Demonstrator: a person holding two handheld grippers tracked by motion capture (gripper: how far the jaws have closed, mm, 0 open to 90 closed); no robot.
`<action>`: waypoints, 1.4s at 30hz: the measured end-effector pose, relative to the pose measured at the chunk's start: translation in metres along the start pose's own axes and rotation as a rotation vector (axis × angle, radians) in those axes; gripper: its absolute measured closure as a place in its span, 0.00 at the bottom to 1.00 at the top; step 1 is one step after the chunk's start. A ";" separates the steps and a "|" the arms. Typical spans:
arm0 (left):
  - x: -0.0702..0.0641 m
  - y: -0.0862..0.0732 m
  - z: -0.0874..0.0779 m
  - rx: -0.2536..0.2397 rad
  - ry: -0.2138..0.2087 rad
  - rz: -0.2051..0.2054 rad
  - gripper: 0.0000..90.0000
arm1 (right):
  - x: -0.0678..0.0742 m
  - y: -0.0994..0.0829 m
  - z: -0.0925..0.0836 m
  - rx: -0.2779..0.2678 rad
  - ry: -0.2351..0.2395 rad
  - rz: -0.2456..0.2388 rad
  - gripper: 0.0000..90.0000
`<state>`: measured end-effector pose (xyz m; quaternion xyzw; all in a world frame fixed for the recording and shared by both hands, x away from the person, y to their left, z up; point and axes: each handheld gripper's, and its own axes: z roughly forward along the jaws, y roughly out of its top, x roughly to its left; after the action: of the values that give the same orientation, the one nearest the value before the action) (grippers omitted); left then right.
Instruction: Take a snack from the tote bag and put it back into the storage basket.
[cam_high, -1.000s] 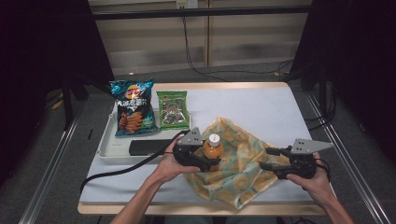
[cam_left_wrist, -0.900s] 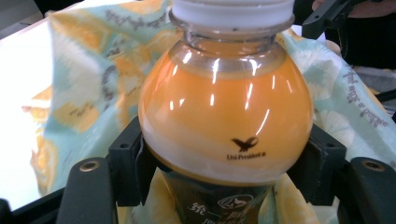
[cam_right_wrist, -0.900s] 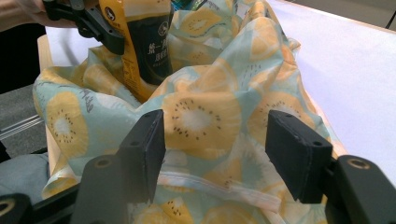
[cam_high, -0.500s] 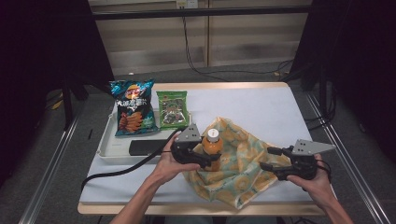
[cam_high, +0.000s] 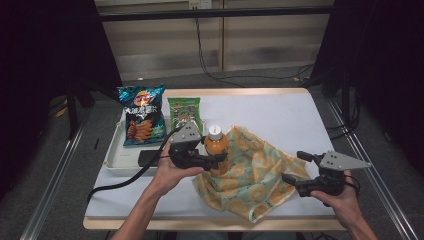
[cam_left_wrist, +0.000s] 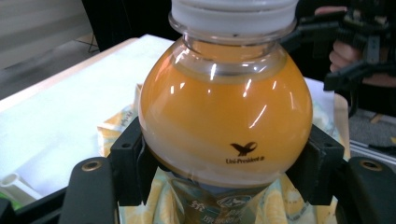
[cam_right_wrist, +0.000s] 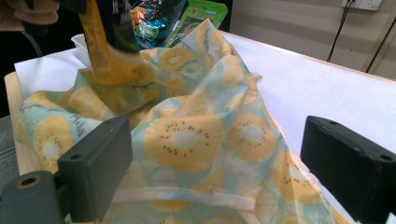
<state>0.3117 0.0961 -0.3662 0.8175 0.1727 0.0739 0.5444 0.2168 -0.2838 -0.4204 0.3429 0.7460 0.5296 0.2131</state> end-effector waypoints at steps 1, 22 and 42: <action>0.000 0.000 0.000 0.000 0.000 0.000 0.37 | 0.000 0.000 0.000 0.000 0.000 0.000 0.09; 0.017 0.010 -0.025 -0.027 0.171 -0.070 0.37 | 0.009 -0.010 -0.005 0.010 -0.019 0.006 0.02; 0.036 -0.013 -0.089 -0.024 0.355 -0.140 0.37 | 0.007 -0.018 -0.001 0.023 -0.027 0.024 0.02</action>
<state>0.3155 0.1905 -0.3450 0.7711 0.3217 0.1808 0.5188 0.2061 -0.2826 -0.4362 0.3615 0.7450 0.5186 0.2128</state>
